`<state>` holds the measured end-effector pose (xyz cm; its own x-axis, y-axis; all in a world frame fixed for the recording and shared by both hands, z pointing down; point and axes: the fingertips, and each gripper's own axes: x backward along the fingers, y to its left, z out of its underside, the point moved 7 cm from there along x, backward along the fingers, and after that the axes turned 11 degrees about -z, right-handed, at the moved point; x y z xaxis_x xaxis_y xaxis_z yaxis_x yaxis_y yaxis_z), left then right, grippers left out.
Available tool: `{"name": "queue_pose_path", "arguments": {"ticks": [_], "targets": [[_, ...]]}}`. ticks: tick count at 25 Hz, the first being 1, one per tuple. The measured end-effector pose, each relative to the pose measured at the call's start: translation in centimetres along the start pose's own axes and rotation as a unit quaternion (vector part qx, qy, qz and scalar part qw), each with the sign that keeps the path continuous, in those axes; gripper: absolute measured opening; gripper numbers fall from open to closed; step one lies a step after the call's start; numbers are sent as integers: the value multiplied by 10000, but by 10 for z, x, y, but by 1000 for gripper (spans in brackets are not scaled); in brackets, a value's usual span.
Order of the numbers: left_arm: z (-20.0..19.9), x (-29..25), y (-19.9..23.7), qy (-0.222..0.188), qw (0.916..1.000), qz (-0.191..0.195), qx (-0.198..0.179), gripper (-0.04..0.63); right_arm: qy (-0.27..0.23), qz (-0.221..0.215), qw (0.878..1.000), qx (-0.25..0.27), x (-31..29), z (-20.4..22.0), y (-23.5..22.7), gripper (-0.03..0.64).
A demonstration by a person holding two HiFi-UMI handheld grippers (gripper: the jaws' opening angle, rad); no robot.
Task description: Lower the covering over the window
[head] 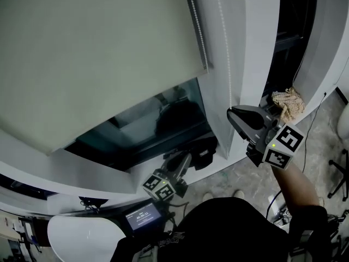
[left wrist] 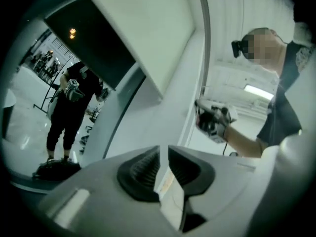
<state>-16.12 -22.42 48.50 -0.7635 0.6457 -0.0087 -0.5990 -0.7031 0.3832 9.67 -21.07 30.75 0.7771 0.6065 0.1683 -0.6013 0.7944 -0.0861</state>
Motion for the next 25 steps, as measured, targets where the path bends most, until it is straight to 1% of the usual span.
{"name": "queue_pose_path", "arguments": {"ticks": [4,7,9,12,13,14,16,18,20,22,25], "targets": [[-52,-34,-48,-430,9973,586,-136,54,229,151,9995,-162,-1,68,5,8],[-81,-62,-78,-729,9913,1064,-261,66,654,198,9974,-238,-4,113,12,6],[-100,-78,-95,-908,9868,1280,-396,80,970,138,9948,-283,-6,140,21,6],[-123,-92,-113,-1209,9810,1382,-633,90,1277,91,9902,-554,-4,176,33,6],[-128,-96,-117,-1294,9793,1395,-691,107,1379,92,9885,-610,-2,186,36,6],[-132,-99,-121,-1355,9779,1414,-734,110,1511,87,9867,-599,0,195,39,6],[-137,-106,-128,-1417,9757,1496,-745,142,1818,45,9822,-471,2,211,47,6],[-140,-110,-134,-1472,9733,1626,-672,156,1996,4,9783,-549,6,225,54,6],[-146,-113,-140,-1577,9701,1743,-613,143,2032,9,9762,-755,11,234,55,6],[-153,-114,-144,-1723,9663,1820,-592,49,2079,27,9742,-877,15,240,52,6],[-163,-115,-146,-1900,9623,1867,-548,48,2072,97,9721,-1100,21,247,44,6]]}}
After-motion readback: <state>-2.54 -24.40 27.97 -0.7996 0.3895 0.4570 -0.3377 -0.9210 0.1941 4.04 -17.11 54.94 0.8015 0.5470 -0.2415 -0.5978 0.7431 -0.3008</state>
